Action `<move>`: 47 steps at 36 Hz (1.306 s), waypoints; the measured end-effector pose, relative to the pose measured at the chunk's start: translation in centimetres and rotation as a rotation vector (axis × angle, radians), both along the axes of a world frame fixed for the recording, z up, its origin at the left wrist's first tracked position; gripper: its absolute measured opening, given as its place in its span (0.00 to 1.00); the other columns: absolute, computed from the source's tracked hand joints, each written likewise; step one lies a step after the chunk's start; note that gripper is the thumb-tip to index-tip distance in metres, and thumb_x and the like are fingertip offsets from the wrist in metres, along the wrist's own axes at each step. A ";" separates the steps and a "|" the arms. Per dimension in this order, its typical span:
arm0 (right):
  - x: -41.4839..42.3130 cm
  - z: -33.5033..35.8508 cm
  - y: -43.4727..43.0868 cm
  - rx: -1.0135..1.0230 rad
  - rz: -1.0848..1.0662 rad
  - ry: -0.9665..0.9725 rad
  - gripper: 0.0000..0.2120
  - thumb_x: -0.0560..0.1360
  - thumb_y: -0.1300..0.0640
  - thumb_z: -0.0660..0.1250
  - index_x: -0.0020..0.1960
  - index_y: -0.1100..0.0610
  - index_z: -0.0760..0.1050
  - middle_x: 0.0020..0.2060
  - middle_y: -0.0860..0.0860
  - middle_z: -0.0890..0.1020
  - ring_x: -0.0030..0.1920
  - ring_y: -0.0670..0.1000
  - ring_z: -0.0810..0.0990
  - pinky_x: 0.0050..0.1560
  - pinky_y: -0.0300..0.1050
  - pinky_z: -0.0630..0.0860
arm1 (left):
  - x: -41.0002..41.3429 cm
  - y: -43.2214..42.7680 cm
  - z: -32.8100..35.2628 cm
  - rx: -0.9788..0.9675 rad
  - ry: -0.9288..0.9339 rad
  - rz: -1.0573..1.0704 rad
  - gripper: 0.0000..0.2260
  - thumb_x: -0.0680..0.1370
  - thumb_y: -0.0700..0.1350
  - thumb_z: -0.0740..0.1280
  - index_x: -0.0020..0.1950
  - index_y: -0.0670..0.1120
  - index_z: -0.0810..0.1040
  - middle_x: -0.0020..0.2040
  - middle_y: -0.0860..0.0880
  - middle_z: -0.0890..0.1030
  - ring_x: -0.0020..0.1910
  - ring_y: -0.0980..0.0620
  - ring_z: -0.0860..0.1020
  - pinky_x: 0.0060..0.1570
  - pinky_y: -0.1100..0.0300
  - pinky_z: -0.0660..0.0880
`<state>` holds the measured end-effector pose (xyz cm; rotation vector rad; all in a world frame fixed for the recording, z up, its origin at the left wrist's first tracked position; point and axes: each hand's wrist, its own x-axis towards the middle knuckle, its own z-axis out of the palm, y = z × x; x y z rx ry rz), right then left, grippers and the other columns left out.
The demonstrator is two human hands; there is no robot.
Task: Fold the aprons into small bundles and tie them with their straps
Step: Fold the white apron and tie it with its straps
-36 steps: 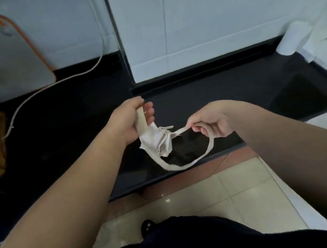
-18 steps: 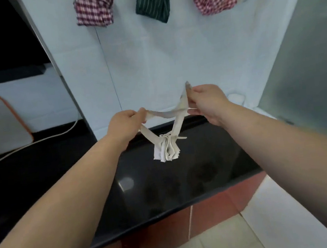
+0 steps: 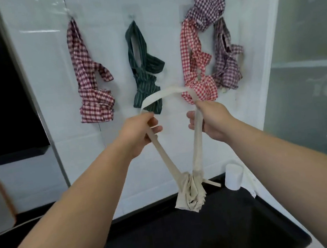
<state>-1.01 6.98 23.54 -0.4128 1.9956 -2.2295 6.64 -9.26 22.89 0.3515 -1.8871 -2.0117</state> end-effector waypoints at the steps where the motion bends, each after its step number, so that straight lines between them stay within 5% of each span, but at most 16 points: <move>1: -0.4 0.6 -0.2 -0.030 0.035 0.011 0.09 0.82 0.55 0.57 0.44 0.56 0.69 0.33 0.55 0.75 0.34 0.53 0.72 0.41 0.49 0.76 | -0.1 -0.1 1.1 0.065 0.039 -0.039 0.11 0.82 0.45 0.61 0.40 0.45 0.72 0.30 0.50 0.71 0.26 0.55 0.72 0.40 0.56 0.77; 4: -2.1 2.7 -1.1 0.023 0.019 0.133 0.13 0.80 0.55 0.61 0.37 0.55 0.67 0.27 0.51 0.71 0.28 0.51 0.67 0.27 0.41 0.68 | -0.6 -1.3 4.2 0.064 0.138 -0.068 0.09 0.81 0.46 0.63 0.40 0.47 0.71 0.23 0.54 0.60 0.21 0.57 0.59 0.30 0.62 0.72; 8: -3.9 6.3 -2.4 0.090 0.051 0.297 0.18 0.79 0.52 0.65 0.33 0.55 0.65 0.22 0.48 0.68 0.25 0.49 0.66 0.24 0.38 0.65 | -1.5 -3.5 8.0 0.080 0.225 -0.103 0.05 0.78 0.46 0.66 0.43 0.48 0.75 0.27 0.54 0.57 0.26 0.57 0.55 0.29 0.65 0.63; 19: -7.2 12.4 -8.2 -0.017 0.220 0.335 0.11 0.78 0.56 0.66 0.38 0.57 0.72 0.27 0.49 0.71 0.26 0.46 0.68 0.25 0.38 0.70 | -5.6 -6.9 14.5 0.248 0.536 0.038 0.08 0.81 0.46 0.63 0.46 0.44 0.77 0.34 0.53 0.80 0.28 0.60 0.75 0.38 0.64 0.79; 25: -9.3 16.0 -11.2 -0.019 0.183 0.471 0.10 0.79 0.54 0.65 0.40 0.57 0.74 0.30 0.50 0.72 0.28 0.47 0.69 0.28 0.39 0.72 | -8.2 -8.4 16.8 0.073 0.604 0.182 0.05 0.82 0.40 0.59 0.54 0.45 0.75 0.47 0.51 0.82 0.38 0.56 0.80 0.40 0.64 0.78; 28: -10.8 17.5 -11.9 -0.109 0.128 0.453 0.12 0.80 0.55 0.63 0.39 0.58 0.71 0.30 0.51 0.72 0.27 0.47 0.68 0.27 0.39 0.70 | -9.3 -8.9 18.4 0.048 0.597 0.208 0.08 0.80 0.38 0.63 0.59 0.40 0.75 0.44 0.49 0.81 0.32 0.58 0.78 0.34 0.66 0.76; 34: -13.5 18.2 -12.5 -0.052 0.278 0.452 0.12 0.78 0.55 0.66 0.37 0.56 0.70 0.27 0.49 0.67 0.24 0.46 0.63 0.21 0.36 0.61 | -11.0 -9.5 19.9 -0.164 0.444 0.173 0.03 0.77 0.44 0.68 0.44 0.47 0.79 0.33 0.54 0.77 0.23 0.58 0.60 0.21 0.67 0.62; 41: -12.0 19.7 -15.6 -0.021 0.469 0.538 0.12 0.76 0.51 0.68 0.39 0.55 0.70 0.25 0.48 0.69 0.23 0.44 0.65 0.20 0.35 0.61 | -9.1 -11.1 20.3 -0.191 0.665 0.286 0.04 0.78 0.42 0.66 0.46 0.48 0.72 0.35 0.54 0.72 0.23 0.59 0.61 0.20 0.68 0.58; 47: -9.7 20.3 -20.1 0.045 0.377 0.751 0.08 0.77 0.54 0.67 0.42 0.58 0.74 0.31 0.50 0.72 0.25 0.46 0.65 0.21 0.35 0.59 | -6.2 -14.7 20.7 -0.511 0.647 0.635 0.04 0.77 0.42 0.69 0.44 0.48 0.75 0.38 0.49 0.78 0.28 0.57 0.73 0.30 0.62 0.75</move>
